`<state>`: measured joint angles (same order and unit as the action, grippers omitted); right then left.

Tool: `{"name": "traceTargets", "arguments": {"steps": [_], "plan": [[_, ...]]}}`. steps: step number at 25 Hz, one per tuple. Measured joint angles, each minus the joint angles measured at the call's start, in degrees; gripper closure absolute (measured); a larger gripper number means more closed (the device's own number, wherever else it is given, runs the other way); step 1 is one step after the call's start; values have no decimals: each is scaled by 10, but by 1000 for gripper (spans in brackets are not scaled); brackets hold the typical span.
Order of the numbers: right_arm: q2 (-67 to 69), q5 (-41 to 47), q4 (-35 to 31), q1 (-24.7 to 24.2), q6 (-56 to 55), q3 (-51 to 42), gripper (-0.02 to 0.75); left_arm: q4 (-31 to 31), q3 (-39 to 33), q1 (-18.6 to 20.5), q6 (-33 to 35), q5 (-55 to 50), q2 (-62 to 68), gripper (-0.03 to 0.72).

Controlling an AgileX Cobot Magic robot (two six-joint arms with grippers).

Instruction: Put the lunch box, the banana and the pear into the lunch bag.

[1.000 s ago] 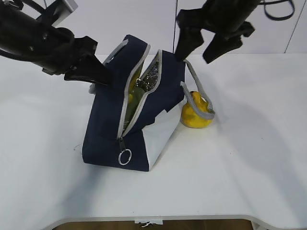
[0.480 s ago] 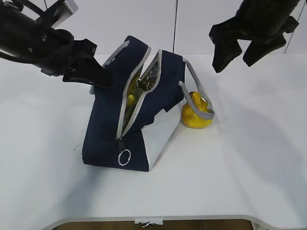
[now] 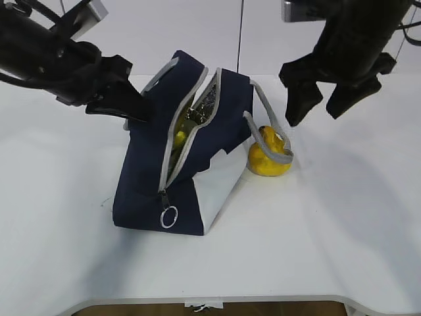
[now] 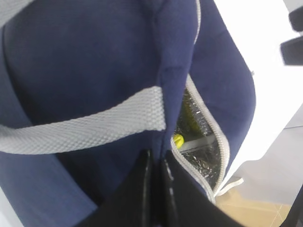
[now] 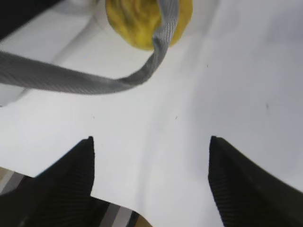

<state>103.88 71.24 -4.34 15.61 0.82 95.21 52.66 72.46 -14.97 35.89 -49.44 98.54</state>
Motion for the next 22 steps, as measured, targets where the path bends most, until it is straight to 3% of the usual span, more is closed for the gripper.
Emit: {"name": "traceTargets", "arguments": {"steps": [11, 22], "plan": [[0, -9, -41, 0, 0, -150, 164, -2, 0, 0, 0, -2, 0, 694], [40, -89, -103, 0, 0, -156, 164, -3, 0, 0, 0, -3, 0, 694]]}}
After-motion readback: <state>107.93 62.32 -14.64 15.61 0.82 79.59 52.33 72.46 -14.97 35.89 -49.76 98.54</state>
